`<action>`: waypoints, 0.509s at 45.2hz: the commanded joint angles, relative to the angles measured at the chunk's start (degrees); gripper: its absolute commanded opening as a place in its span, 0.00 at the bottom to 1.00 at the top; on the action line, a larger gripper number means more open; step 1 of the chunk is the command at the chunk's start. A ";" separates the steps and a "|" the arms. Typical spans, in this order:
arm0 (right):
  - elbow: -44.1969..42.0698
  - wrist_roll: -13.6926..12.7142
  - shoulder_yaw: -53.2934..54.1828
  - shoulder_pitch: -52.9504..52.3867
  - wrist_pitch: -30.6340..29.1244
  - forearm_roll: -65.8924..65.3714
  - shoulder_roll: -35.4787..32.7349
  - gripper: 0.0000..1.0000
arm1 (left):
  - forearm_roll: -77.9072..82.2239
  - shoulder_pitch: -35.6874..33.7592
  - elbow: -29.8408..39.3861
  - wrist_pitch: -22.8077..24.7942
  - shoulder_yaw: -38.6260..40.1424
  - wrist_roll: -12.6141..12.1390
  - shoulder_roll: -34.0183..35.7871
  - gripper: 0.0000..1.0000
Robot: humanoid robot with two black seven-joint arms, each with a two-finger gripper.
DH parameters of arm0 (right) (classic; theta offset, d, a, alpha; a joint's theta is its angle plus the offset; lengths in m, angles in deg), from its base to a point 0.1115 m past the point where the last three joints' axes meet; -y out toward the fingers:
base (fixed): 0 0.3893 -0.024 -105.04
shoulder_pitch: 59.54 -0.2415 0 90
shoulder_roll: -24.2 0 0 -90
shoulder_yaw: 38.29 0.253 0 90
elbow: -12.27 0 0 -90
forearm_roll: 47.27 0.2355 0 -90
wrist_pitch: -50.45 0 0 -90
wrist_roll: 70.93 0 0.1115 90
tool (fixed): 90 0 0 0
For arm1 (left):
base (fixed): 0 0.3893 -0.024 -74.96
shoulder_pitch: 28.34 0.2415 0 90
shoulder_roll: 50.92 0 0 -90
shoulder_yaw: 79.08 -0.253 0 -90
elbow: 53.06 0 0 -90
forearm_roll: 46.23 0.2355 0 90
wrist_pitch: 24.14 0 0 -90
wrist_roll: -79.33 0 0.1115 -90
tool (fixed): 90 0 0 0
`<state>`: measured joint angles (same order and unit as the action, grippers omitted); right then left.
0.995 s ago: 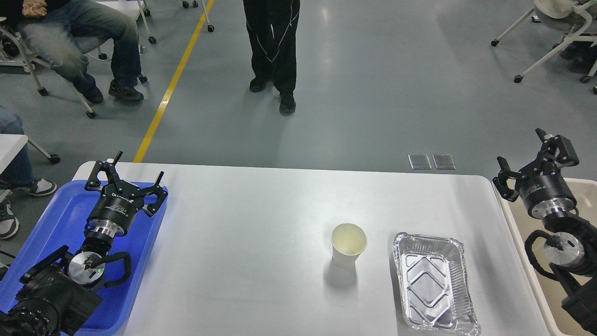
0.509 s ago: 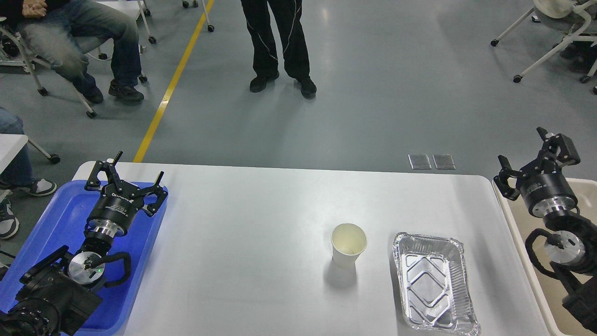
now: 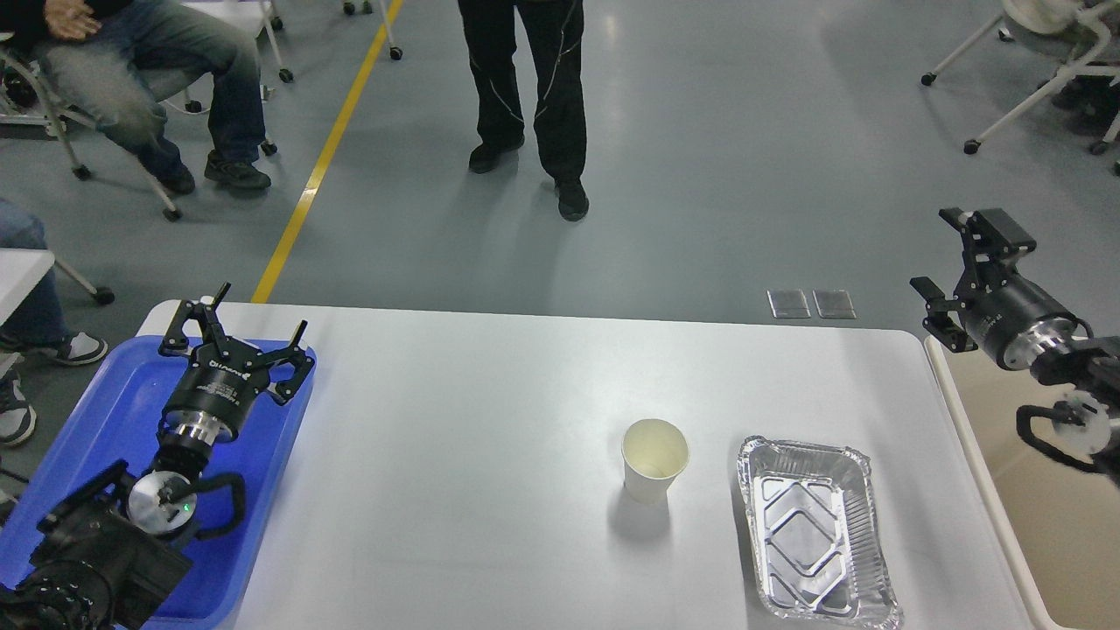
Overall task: Tidy desktop
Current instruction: 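Raise the right gripper and reach it toward the white paper cup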
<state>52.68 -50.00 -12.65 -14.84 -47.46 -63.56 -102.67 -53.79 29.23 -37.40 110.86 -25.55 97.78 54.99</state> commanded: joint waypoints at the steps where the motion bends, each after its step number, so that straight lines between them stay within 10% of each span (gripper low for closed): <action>1: 1.78 -0.01 -17.71 -11.29 -0.26 -1.03 -6.63 0.99 | 0.00 0.00 -0.01 0.00 0.00 0.01 0.00 1.00; 23: 15.31 -0.01 -54.45 -41.96 -0.97 -20.35 -10.41 0.99 | 0.00 0.00 -0.01 0.00 0.00 0.01 0.00 1.00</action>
<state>62.06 -50.02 -51.30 -42.73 -48.21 -74.63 -111.82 -53.79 29.22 -37.41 110.86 -25.55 97.78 54.99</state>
